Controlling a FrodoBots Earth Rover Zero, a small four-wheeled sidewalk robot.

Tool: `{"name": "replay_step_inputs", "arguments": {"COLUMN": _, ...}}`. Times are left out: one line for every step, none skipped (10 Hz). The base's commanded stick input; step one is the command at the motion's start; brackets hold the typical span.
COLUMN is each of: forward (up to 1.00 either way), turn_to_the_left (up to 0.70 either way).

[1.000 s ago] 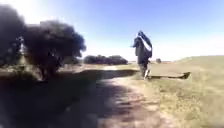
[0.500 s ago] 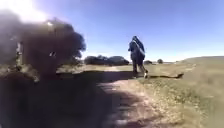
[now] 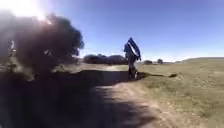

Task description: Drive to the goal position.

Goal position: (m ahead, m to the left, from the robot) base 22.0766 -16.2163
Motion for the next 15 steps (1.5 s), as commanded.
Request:
{"name": "replay_step_inputs", "arguments": {"forward": 1.00, "turn_to_the_left": 0.00}}
{"name": "replay_step_inputs", "arguments": {"forward": 1.00, "turn_to_the_left": 0.00}}
{"name": "replay_step_inputs", "arguments": {"forward": 1.00, "turn_to_the_left": 0.00}}
{"name": "replay_step_inputs", "arguments": {"forward": 1.00, "turn_to_the_left": 0.00}}
{"name": "replay_step_inputs", "arguments": {"forward": 1.00, "turn_to_the_left": 0.00}}
{"name": "replay_step_inputs", "arguments": {"forward": 1.00, "turn_to_the_left": -0.22}}
{"name": "replay_step_inputs", "arguments": {"forward": 1.00, "turn_to_the_left": -0.04}}
{"name": "replay_step_inputs", "arguments": {"forward": 1.00, "turn_to_the_left": 0.00}}
{"name": "replay_step_inputs", "arguments": {"forward": 1.00, "turn_to_the_left": 0.00}}
{"name": "replay_step_inputs", "arguments": {"forward": 1.00, "turn_to_the_left": -0.34}}
{"name": "replay_step_inputs", "arguments": {"forward": 1.00, "turn_to_the_left": -0.38}}
{"name": "replay_step_inputs", "arguments": {"forward": 1.00, "turn_to_the_left": 0.00}}
{"name": "replay_step_inputs", "arguments": {"forward": 1.00, "turn_to_the_left": 0.00}}
{"name": "replay_step_inputs", "arguments": {"forward": 1.00, "turn_to_the_left": 0.00}}
{"name": "replay_step_inputs", "arguments": {"forward": 1.00, "turn_to_the_left": 0.00}}
